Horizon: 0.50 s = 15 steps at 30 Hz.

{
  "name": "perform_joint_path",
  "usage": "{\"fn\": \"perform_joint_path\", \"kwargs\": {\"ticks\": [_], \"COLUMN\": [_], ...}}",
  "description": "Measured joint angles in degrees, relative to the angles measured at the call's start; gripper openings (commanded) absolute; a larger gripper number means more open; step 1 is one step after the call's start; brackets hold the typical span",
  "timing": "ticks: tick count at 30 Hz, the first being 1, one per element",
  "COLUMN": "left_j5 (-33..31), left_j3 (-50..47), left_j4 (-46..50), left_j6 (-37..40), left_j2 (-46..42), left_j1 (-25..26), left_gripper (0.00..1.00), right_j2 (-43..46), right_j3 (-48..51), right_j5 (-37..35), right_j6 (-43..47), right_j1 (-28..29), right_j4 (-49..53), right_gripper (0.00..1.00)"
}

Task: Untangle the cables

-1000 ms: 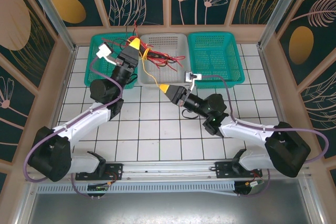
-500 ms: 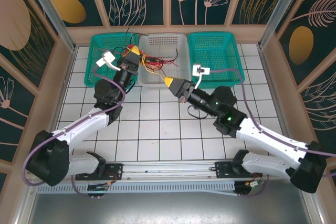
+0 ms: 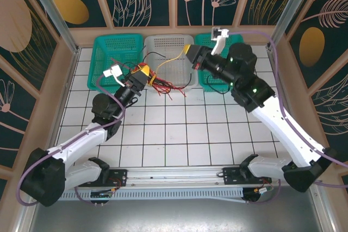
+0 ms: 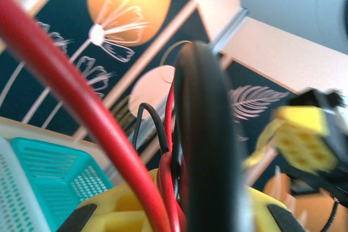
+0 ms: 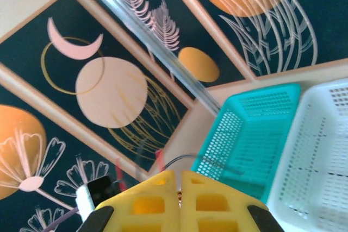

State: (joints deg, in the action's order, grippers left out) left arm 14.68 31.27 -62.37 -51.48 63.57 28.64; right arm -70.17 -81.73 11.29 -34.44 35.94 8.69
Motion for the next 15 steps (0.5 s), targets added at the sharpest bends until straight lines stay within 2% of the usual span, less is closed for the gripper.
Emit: {"fn": "perform_joint_path", "kwargs": {"ticks": [5,8,12,15], "left_j5": [6.0,7.2,7.3,5.9], "left_j3": [-0.2,-0.3,0.0,2.3], "left_j4": [-4.7,-7.9,-10.4,-11.0], "left_j6": [-7.2,-11.9,-16.2,-17.2], "left_j2": [-2.5,-2.5,-2.4,-2.2], "left_j1": [-0.2,-0.2,-0.3,-0.2], "left_gripper": [0.00,0.00,0.00,0.00], "right_j2": [-3.1,-3.1,-3.1,-1.4], "right_j3": [1.2,6.9,13.5,21.0], "right_j5": [6.9,10.7,9.0,6.2], "right_j6": [-1.4,-3.7,-5.3,-6.5], "right_j1": [-8.7,-10.6,-7.2,-2.7], "right_j4": [1.4,-2.0,-5.8,-14.2], "right_gripper": [0.00,0.00,0.00,0.00]}}
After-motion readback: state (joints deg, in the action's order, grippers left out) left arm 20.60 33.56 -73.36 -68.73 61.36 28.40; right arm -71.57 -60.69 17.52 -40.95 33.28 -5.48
